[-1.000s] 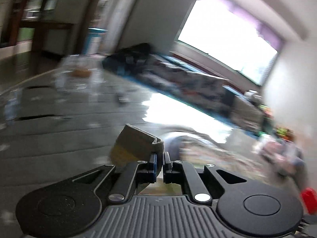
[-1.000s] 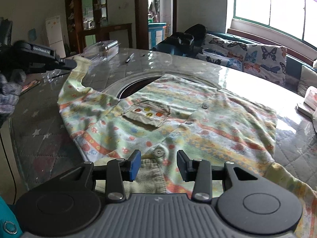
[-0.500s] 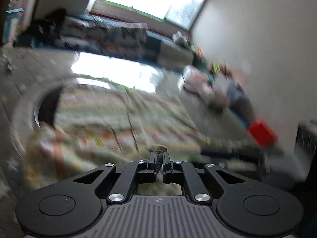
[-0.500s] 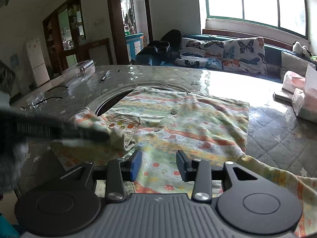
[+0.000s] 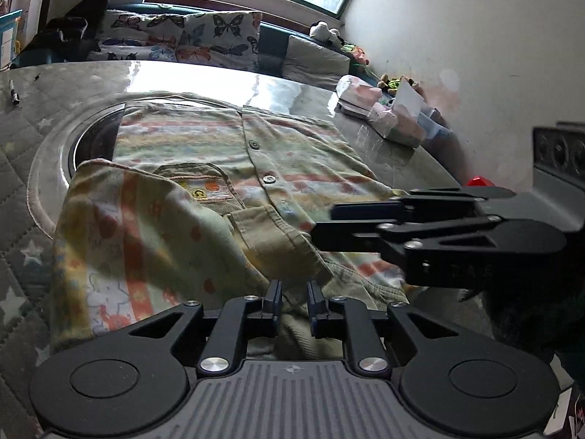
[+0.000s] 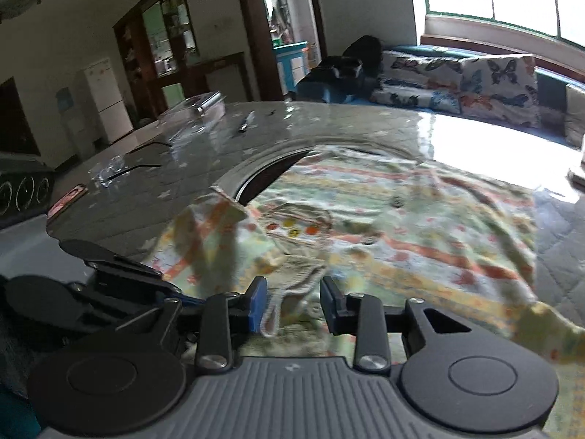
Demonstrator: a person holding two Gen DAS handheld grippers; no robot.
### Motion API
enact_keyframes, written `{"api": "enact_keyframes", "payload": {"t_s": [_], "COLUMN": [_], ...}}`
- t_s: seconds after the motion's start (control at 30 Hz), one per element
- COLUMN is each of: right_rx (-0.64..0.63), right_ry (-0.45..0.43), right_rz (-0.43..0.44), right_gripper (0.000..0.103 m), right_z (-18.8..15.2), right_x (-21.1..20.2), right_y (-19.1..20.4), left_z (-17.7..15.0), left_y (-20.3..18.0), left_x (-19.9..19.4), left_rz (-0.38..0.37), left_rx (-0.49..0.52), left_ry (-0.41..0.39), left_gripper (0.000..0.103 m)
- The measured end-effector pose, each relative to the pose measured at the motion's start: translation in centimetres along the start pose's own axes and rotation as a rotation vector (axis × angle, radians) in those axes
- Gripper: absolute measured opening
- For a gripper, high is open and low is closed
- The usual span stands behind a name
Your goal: Fold clothes
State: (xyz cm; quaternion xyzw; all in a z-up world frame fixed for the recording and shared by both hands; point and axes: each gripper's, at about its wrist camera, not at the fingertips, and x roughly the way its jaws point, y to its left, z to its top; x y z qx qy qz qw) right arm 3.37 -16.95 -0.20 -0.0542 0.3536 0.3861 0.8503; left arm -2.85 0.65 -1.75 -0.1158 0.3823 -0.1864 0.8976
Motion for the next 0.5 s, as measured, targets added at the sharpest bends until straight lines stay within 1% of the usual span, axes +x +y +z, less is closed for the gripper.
{"api": "enact_keyframes", "payload": {"t_s": [0.07, 0.13, 0.17, 0.2, 0.27, 0.37, 0.4, 0.5], "right_rx": [-0.009, -0.013, -0.005, 0.005, 0.03, 0.052, 0.043, -0.005], "right_ry": [0.026, 0.056, 0.071, 0.081, 0.096, 0.086, 0.077, 0.011], "right_rz": [0.013, 0.016, 0.018, 0.02, 0.035, 0.044, 0.035, -0.002], "right_gripper": [0.032, 0.031, 0.03, 0.026, 0.021, 0.006, 0.005, 0.005], "right_z": [0.0, -0.3, -0.4, -0.5, -0.8, -0.7, -0.6, 0.2], "right_x": [0.6, 1.5, 1.8, 2.1, 2.6, 2.7, 2.5, 0.9], "right_y": [0.5, 0.7, 0.7, 0.6, 0.3, 0.4, 0.5, 1.1], "left_z": [-0.2, -0.3, -0.3, -0.4, -0.5, -0.7, -0.7, -0.5], "left_y": [0.1, 0.6, 0.9, 1.1, 1.6, 2.3, 2.6, 3.5], "left_x": [-0.5, -1.2, -1.5, -1.9, -2.5, -3.5, -3.8, -4.8], "left_rz": [0.0, 0.017, 0.025, 0.033, 0.05, 0.075, 0.084, 0.12], "left_rx": [0.004, -0.004, -0.008, -0.012, -0.019, -0.031, -0.035, -0.058], "left_ry": [-0.009, -0.02, -0.026, -0.031, -0.043, -0.06, -0.066, -0.094], "left_gripper": [0.021, 0.025, 0.026, 0.027, 0.031, 0.035, 0.035, 0.037]}}
